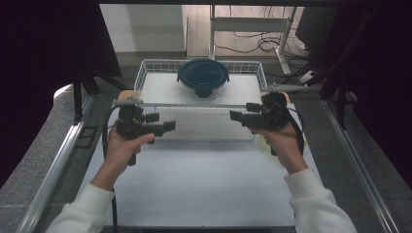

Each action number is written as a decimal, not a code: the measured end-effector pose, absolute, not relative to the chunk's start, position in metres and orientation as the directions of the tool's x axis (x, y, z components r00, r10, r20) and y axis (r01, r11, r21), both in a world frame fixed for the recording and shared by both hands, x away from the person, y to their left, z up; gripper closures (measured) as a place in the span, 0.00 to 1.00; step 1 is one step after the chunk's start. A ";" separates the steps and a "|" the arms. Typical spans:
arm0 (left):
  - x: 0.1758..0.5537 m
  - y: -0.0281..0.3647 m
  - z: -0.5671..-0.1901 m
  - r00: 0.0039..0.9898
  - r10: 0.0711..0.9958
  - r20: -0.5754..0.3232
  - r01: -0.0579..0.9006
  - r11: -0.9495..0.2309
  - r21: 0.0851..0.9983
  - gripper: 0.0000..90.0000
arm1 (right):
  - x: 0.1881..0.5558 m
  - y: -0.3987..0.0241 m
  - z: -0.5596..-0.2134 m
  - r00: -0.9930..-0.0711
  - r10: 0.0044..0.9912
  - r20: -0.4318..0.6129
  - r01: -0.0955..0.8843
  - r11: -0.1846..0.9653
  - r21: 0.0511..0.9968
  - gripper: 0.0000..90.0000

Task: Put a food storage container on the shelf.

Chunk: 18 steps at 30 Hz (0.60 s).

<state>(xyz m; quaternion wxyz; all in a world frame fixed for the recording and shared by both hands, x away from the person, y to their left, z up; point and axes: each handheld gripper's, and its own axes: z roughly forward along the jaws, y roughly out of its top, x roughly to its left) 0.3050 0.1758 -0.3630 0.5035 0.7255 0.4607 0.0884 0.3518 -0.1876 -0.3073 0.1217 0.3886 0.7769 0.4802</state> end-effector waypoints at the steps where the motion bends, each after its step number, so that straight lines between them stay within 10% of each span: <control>1: 0.298 0.175 -0.369 0.563 0.759 -0.326 0.577 -0.079 0.813 0.24 | 0.345 -0.192 -0.312 -0.671 0.720 0.180 0.485 0.242 0.840 0.31; 18: 0.245 0.160 -0.456 0.556 0.796 -0.238 0.635 -0.223 0.740 0.27 | 0.285 -0.247 -0.410 -0.662 0.715 0.223 0.572 0.290 0.767 0.31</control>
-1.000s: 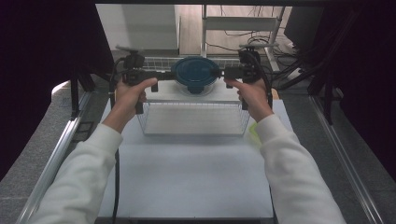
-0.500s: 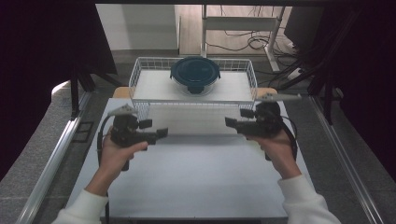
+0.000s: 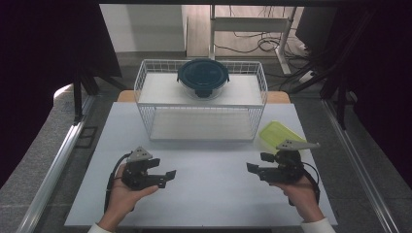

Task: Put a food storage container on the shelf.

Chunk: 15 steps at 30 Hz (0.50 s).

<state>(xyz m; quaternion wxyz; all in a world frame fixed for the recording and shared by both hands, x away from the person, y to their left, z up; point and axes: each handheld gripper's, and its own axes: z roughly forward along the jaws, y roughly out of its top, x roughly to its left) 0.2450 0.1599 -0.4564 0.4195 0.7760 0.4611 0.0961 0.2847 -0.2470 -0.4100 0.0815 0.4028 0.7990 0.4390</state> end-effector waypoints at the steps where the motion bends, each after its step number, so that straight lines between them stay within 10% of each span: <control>1: 0.245 0.159 -0.459 0.556 0.797 -0.236 0.638 -0.228 0.735 0.27 | 0.284 -0.248 -0.415 -0.661 0.715 0.228 0.583 0.298 0.756 0.31; 15: 0.247 0.158 -0.471 0.549 0.799 -0.244 0.669 -0.245 0.701 0.26 | 0.284 -0.247 -0.441 -0.651 0.727 0.219 0.617 0.338 0.711 0.31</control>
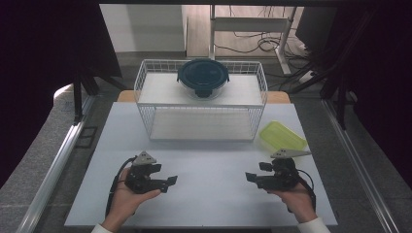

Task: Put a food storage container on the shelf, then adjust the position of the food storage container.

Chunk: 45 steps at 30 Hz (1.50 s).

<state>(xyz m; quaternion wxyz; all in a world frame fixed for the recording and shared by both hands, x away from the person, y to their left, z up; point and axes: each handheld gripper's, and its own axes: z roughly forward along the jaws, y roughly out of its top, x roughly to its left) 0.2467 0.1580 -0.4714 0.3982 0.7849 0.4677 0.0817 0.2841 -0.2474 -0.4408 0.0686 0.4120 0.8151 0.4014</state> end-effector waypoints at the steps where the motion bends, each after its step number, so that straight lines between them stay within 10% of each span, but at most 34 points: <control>1: 0.247 0.159 -0.472 0.545 0.802 -0.243 0.673 -0.245 0.698 0.26 | 0.284 -0.247 -0.441 -0.651 0.727 0.219 0.618 0.339 0.710 0.31; 28: 0.250 0.166 -0.479 0.527 0.811 -0.254 0.695 -0.239 0.678 0.25 | 0.324 -0.281 -0.417 -0.578 0.811 0.095 0.599 0.342 0.725 0.49; 45: 0.261 0.173 -0.487 0.517 0.787 -0.337 0.732 -0.203 0.650 0.25 | 0.454 -0.322 -0.406 -0.459 0.888 0.004 0.701 0.360 0.615 0.92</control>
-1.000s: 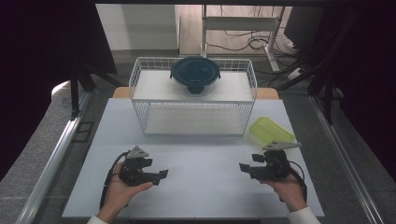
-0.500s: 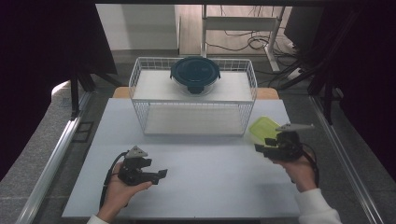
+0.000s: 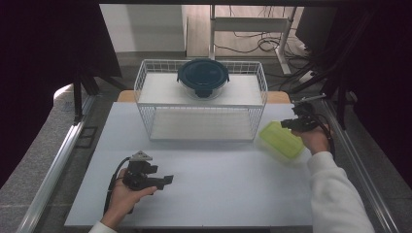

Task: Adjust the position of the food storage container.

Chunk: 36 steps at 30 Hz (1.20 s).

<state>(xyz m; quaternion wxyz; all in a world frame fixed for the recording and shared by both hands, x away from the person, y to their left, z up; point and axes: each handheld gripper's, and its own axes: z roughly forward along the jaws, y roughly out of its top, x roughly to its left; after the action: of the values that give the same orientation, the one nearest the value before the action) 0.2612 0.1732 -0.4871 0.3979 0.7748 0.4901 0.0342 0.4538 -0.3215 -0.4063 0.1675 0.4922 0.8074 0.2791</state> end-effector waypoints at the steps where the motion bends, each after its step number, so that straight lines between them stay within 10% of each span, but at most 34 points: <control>1: 0.262 0.173 -0.487 0.518 0.784 -0.344 0.732 -0.198 0.652 0.25 | 0.458 -0.323 -0.407 -0.461 0.887 -0.006 0.703 0.370 0.608 0.94; 19: 0.264 0.177 -0.488 0.513 0.793 -0.327 0.729 -0.202 0.654 0.25 | 0.511 -0.344 -0.453 -0.477 0.869 -0.133 0.733 0.476 0.486 0.99; 36: 0.263 0.179 -0.490 0.510 0.792 -0.337 0.736 -0.199 0.647 0.26 | 0.485 -0.322 -0.461 -0.596 0.796 -0.107 0.691 0.576 0.436 0.99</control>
<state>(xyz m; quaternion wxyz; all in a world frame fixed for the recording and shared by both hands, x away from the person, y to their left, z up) 0.2626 0.1786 -0.4901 0.3957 0.7735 0.4939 0.0351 0.4854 -0.3223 -0.4605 0.1473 0.4248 0.8754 0.1775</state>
